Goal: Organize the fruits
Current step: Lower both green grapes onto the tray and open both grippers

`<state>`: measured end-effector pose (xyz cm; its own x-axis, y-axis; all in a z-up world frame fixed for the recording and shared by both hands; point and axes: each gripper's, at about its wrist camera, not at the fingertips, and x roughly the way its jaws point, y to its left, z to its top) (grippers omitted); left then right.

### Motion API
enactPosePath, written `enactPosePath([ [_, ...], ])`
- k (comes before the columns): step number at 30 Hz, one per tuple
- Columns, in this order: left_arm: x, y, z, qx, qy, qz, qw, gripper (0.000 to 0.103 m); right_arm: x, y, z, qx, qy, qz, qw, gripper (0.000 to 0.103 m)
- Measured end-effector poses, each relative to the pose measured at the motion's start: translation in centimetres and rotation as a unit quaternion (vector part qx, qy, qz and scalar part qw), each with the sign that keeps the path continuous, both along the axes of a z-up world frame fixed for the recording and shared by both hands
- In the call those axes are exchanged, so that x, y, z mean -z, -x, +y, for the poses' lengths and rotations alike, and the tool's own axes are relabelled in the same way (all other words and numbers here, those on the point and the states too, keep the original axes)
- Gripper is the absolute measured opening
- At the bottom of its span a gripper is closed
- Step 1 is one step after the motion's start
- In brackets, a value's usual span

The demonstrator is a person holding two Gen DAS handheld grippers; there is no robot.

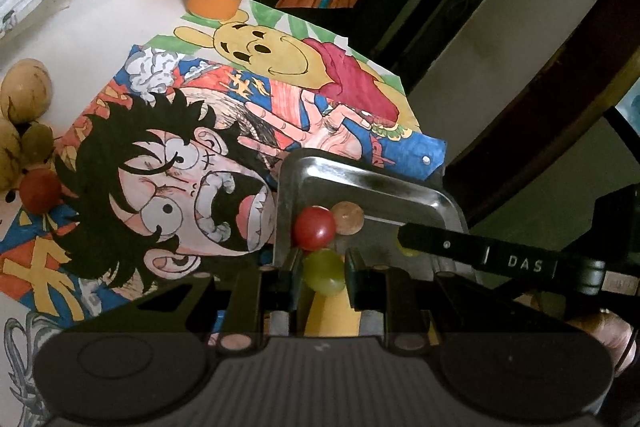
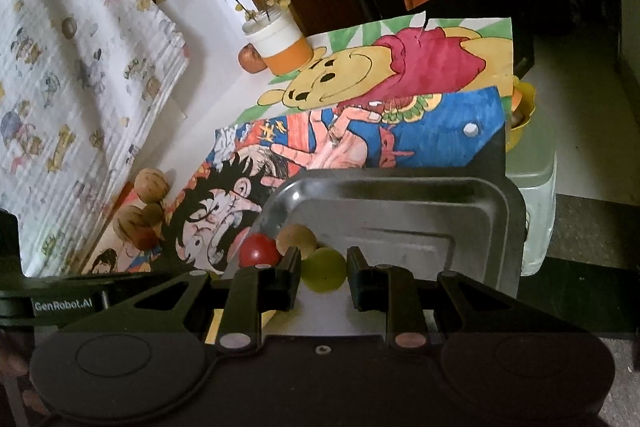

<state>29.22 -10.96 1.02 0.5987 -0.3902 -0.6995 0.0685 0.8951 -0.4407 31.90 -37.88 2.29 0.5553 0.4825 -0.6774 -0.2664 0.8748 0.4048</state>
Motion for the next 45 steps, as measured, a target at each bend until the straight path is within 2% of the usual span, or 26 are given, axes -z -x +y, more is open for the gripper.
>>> enactPosePath([
  [9, 0.4, -0.4, 0.0, -0.012, -0.015, -0.004, 0.9998, 0.025, 0.9, 0.2, 0.2, 0.002, -0.003, 0.006, 1.0, 0.027],
  [26, 0.8, -0.4, 0.2, -0.016, -0.007, -0.006, 0.9998, 0.026, 1.2, 0.7, 0.0, 0.007, 0.006, -0.001, 1.0, 0.031],
  [30, 1.4, -0.5, 0.3, -0.014, 0.002, 0.009, 0.9999, 0.028, 0.8, 1.2, 0.0, 0.009, 0.005, -0.009, 1.0, 0.036],
  [38, 1.4, -0.2, 0.6, -0.02, 0.016, 0.007, 0.9996, 0.029, -0.3, 2.3, -0.6, 0.02, 0.012, -0.031, 0.999, 0.04],
  [45, 0.7, 0.7, 0.8, -0.026, 0.021, -0.003, 0.9994, 0.04, -1.3, 3.7, -1.2, 0.036, 0.011, -0.044, 0.998, 0.051],
])
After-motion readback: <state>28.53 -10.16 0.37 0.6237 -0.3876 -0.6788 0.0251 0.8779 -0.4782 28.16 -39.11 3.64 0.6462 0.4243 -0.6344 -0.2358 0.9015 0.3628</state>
